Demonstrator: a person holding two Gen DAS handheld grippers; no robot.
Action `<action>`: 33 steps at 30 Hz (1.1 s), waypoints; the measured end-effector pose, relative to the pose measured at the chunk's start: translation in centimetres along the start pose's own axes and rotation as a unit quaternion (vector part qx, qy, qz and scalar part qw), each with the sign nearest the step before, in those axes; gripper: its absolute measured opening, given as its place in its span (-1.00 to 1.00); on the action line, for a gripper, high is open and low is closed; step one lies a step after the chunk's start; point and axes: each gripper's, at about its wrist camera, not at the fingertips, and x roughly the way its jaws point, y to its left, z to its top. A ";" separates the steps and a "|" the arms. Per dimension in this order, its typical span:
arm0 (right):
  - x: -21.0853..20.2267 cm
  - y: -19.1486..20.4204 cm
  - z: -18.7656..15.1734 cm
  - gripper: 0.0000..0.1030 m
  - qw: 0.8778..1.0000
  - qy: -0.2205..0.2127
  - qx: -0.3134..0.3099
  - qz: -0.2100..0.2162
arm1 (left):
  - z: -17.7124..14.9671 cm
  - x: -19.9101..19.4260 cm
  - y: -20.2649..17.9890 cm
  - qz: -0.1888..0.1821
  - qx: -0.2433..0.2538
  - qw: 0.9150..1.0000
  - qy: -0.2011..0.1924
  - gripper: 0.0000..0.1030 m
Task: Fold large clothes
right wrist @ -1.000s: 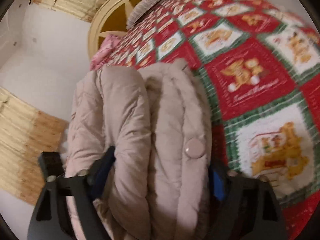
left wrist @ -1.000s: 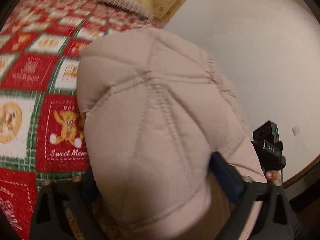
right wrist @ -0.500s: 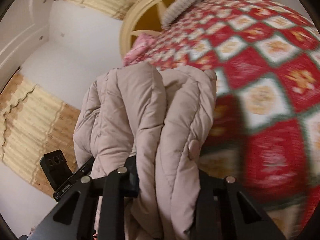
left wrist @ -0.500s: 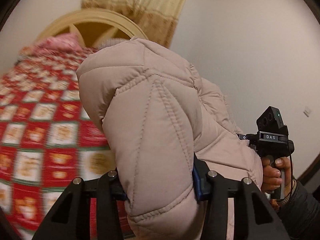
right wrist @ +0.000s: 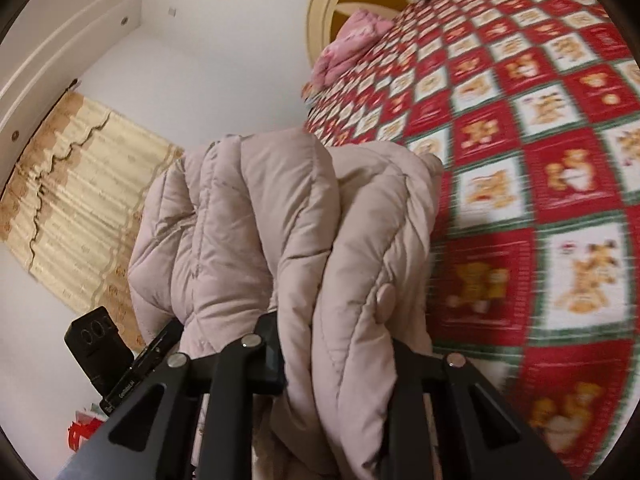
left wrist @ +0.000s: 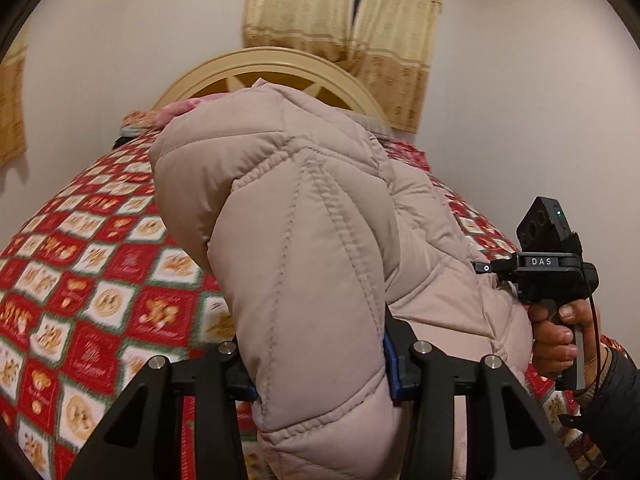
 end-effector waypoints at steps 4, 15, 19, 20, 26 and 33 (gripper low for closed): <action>2.3 1.4 -0.1 -0.54 1.000 0.027 -0.012 -0.003 | -1.0 0.4 3.0 0.013 -0.018 1.000 0.002 -0.11; 8.3 1.7 -2.0 -0.51 0.997 0.073 -0.005 -0.022 | -5.0 1.2 9.1 0.053 -0.066 0.996 0.032 0.26; 9.3 1.6 -2.6 -0.46 0.996 0.082 -0.009 -0.038 | -6.4 1.4 10.4 0.057 -0.091 0.994 0.035 0.52; 9.4 1.4 -2.7 -0.44 0.996 0.085 -0.009 -0.041 | -6.7 1.4 10.7 0.060 -0.098 0.993 0.034 0.61; 10.0 1.5 -3.0 -0.30 0.994 0.091 -0.013 -0.056 | -7.6 1.5 11.1 0.077 -0.103 0.991 0.026 0.89; 10.5 2.2 -3.5 -0.11 0.994 0.075 -0.034 -0.074 | -8.2 1.7 11.2 0.099 -0.087 0.991 0.015 0.98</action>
